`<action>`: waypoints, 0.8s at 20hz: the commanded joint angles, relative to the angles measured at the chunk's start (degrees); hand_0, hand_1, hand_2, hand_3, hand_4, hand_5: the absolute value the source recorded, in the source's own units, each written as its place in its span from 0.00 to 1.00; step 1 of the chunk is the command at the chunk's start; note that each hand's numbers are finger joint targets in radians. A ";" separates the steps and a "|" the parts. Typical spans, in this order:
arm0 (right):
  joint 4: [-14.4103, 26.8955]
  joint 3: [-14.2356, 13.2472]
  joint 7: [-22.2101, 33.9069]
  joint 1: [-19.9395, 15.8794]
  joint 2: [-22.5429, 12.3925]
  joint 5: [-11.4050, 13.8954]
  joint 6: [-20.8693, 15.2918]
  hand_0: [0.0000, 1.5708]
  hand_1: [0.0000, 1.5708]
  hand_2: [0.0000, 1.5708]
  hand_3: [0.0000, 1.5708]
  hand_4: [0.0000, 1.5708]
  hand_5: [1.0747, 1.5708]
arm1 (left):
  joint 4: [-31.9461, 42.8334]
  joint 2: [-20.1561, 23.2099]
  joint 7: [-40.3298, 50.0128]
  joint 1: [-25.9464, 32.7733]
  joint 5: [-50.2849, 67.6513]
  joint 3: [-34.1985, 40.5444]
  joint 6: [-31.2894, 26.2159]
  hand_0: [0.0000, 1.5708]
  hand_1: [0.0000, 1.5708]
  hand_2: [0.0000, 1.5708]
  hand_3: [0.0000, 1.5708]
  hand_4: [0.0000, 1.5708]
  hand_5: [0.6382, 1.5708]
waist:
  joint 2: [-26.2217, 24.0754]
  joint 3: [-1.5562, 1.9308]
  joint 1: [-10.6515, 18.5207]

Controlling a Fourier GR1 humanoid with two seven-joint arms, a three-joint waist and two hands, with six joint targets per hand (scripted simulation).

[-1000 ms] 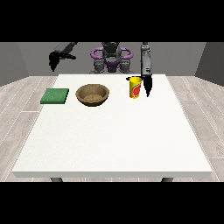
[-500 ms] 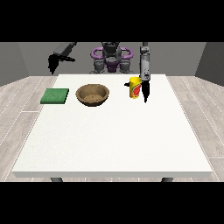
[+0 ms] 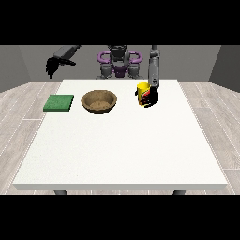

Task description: Pick the cup and pour the ball into the bowl, then pick the bowl and place it on the pad

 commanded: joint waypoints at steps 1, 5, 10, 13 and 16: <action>-3.13 -0.96 6.13 -1.36 -1.52 -2.85 -0.05 0.00 0.00 0.00 0.00 0.00 1.00 | 4.93 -1.82 -0.30 -0.29 -2.34 -0.30 6.16 0.84 0.84 1.00 1.00 0.94 0.66 | -0.60 -1.33 -1.73; 6.34 -3.27 3.59 0.33 -3.59 -2.49 2.51 0.00 0.00 0.00 0.00 0.00 1.00 | 2.49 -0.12 8.34 0.07 -6.28 -5.18 4.28 0.84 0.84 1.00 1.00 0.95 0.69 | -7.74 -1.24 2.62; 10.90 -2.65 4.15 1.82 -2.99 -0.96 2.00 0.00 0.00 0.00 0.00 0.00 1.00 | 0.13 15.27 23.26 -5.71 -15.76 -8.55 7.01 0.91 0.91 1.00 1.00 1.00 0.73 | -14.34 -0.93 4.96; 13.01 -3.63 5.51 -1.21 -4.17 -1.66 1.71 0.00 0.00 0.00 0.00 0.00 1.00 | 0.11 16.86 31.77 -11.23 -20.31 -11.38 8.15 0.93 0.93 1.00 1.00 1.00 0.71 | -15.03 -1.07 5.14; 12.27 -0.90 4.23 -0.95 0.12 0.05 -0.43 0.00 0.00 0.00 0.00 0.00 0.99 | 1.20 18.48 38.01 -15.23 -23.47 -13.01 6.68 0.94 0.94 1.00 1.00 1.00 0.69 | -14.37 -1.19 3.68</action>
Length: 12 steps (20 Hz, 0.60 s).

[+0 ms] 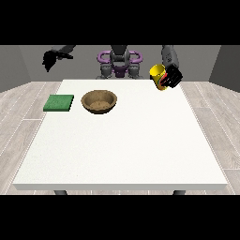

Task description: Pick the cup and pour the ball into the bowl, then pick the bowl and place it on the pad

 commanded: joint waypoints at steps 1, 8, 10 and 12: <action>3.50 -0.85 -1.97 -1.84 -0.72 0.38 0.18 0.00 0.00 0.00 0.00 0.00 1.00 | -0.43 0.96 9.98 -5.47 -7.26 -4.92 1.48 0.95 0.95 1.00 1.00 1.00 0.68 | -0.02 -0.10 0.17; 5.35 -0.83 -1.84 0.37 -1.36 -0.36 2.93 0.00 0.00 0.00 0.00 0.00 1.00 | -1.15 -3.55 21.60 -6.08 -17.27 -10.11 5.91 0.95 0.95 1.00 1.00 0.96 0.67 | -3.40 -0.18 -0.66; 7.04 -1.61 -3.11 -0.51 -2.70 -0.12 3.52 0.00 0.00 0.00 0.00 0.00 1.00 | -1.14 -6.19 26.90 -8.38 -21.31 -12.71 7.44 0.95 0.95 1.00 1.00 0.96 0.67 | -3.03 -0.15 -0.81; 8.39 -0.40 -1.27 -1.11 -0.88 1.08 1.21 0.00 0.00 0.00 0.00 0.00 1.00 | -1.02 -9.42 32.76 -9.45 -26.98 -17.02 8.49 0.96 0.96 1.00 1.00 0.96 0.65 | -5.40 -0.13 0.73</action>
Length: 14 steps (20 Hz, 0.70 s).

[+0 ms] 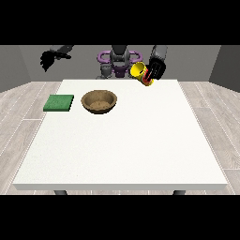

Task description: Pick the cup and pour the ball into the bowl, then pick the bowl and place it on the pad

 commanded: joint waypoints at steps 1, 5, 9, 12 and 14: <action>2.33 -0.11 -1.73 -0.35 -0.41 1.15 -0.15 0.00 0.00 0.00 0.00 0.00 1.00 | 0.16 -4.21 8.90 -2.68 -9.32 -5.92 2.48 0.95 0.95 1.00 1.00 0.97 0.65 | -0.35 0.01 0.22; 4.49 -0.84 0.34 0.40 -0.51 -0.33 0.70 0.00 0.00 0.00 0.00 0.00 1.00 | 1.73 -5.33 16.87 -6.37 -18.78 -12.51 -1.86 0.99 0.99 1.00 1.00 1.00 0.61 | -5.15 0.07 0.08; 5.60 -1.74 -0.42 0.44 -2.54 -0.43 2.03 0.00 0.00 0.00 0.00 0.00 1.00 | 3.01 -7.73 19.99 -6.80 -27.94 -19.68 -3.58 0.96 0.96 1.00 1.00 0.90 0.79 | -5.12 0.06 -0.21; 5.45 -0.82 -1.27 -1.12 -1.62 0.17 1.66 0.00 0.00 0.00 0.00 0.00 1.00 | 4.45 -8.90 21.13 -10.41 -33.26 -23.83 -8.03 0.94 0.94 1.00 1.00 1.00 0.61 | -3.01 0.03 -1.57; 6.32 -1.64 -1.39 -3.05 -2.38 -0.60 1.93 0.00 0.00 0.00 0.00 0.00 1.00 | 4.93 -11.60 22.44 -11.63 -36.18 -26.61 -11.14 0.95 0.95 1.00 1.00 1.00 0.45 | -1.89 0.02 -0.97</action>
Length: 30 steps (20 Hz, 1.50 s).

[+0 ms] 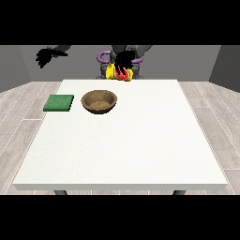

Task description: Pick the cup and pour the ball into the bowl, then pick the bowl and place it on the pad

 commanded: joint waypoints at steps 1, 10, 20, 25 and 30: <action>0.84 0.19 -1.83 -0.20 -1.40 -0.19 3.15 0.00 0.00 0.00 0.00 0.00 1.00 | 2.11 -3.87 3.59 -1.35 -8.45 -6.97 -4.03 0.95 0.95 1.00 1.00 1.00 0.41 | 1.89 -0.02 -1.65; 3.11 -0.54 -2.04 1.56 -1.20 -0.44 3.16 0.00 0.00 0.00 0.00 0.00 1.00 | 4.87 -4.47 1.77 -3.65 -21.81 -18.12 -16.16 0.93 0.93 1.00 1.00 0.96 0.58 | -2.09 -0.08 -0.42; 2.60 -1.45 3.09 -1.12 -0.27 -1.18 -1.93 0.00 0.00 0.00 0.00 0.00 0.99 | -3.88 -3.43 2.99 -2.23 -8.06 1.05 -7.87 0.95 0.95 1.00 1.00 1.00 0.49 | -0.98 -0.57 6.00; 2.69 -2.71 3.32 0.50 0.76 -1.86 -3.98 0.00 0.00 0.00 0.00 0.07 0.99 | -10.48 -5.54 1.40 5.60 8.14 14.72 2.47 0.75 0.75 0.92 0.81 0.93 0.57 | 0.39 -0.75 9.80; 0.22 -0.45 1.94 -4.29 4.99 -1.15 -6.62 0.00 0.00 0.00 0.00 0.23 0.99 | -18.54 -7.85 -4.58 14.13 31.40 22.87 8.71 0.00 0.00 0.00 0.00 0.27 0.99 | 8.87 -1.63 8.65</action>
